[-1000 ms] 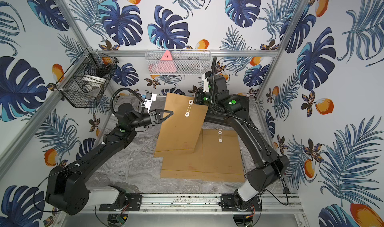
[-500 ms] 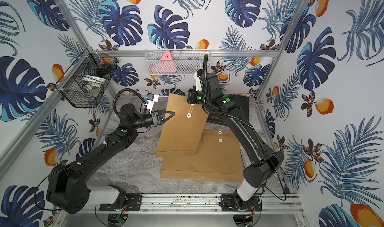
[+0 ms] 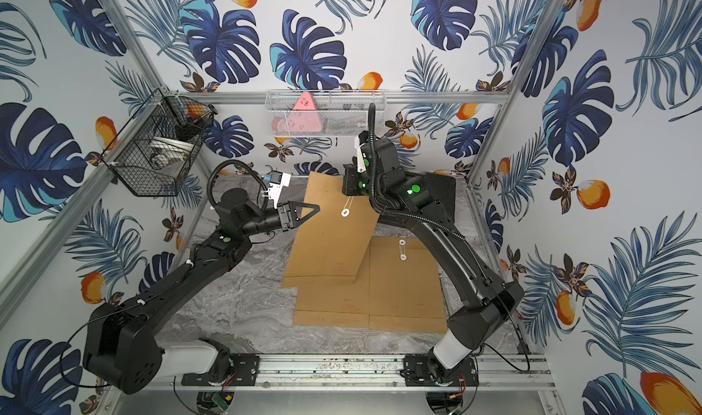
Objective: Close the mouth of the file bag
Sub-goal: Close the file bag.
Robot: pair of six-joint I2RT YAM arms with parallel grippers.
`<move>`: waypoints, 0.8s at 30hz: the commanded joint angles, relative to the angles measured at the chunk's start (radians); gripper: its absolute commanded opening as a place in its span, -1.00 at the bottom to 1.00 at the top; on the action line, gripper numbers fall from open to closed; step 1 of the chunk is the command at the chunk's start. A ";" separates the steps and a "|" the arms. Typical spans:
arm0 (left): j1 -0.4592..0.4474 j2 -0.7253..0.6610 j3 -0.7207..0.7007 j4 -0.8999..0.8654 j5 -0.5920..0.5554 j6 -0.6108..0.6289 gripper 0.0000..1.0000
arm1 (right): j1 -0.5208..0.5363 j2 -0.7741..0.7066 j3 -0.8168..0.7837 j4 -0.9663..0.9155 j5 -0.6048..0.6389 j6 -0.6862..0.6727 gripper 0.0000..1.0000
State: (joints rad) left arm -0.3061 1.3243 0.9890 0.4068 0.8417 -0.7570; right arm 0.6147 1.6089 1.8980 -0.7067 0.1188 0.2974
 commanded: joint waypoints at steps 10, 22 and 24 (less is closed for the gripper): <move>-0.001 -0.010 0.033 -0.045 -0.038 0.078 -1.00 | 0.005 0.037 0.093 -0.215 0.149 -0.096 -1.00; 0.001 -0.022 0.070 -0.152 -0.068 0.184 -1.00 | 0.005 0.073 0.191 -0.290 -0.170 -0.015 -1.00; 0.001 -0.022 0.062 -0.133 -0.059 0.171 -1.00 | 0.004 0.084 0.199 -0.272 -0.213 0.003 -1.00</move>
State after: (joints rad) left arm -0.3050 1.3067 1.0523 0.2386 0.7795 -0.6010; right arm 0.6197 1.6829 2.0838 -0.9874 0.0116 0.2600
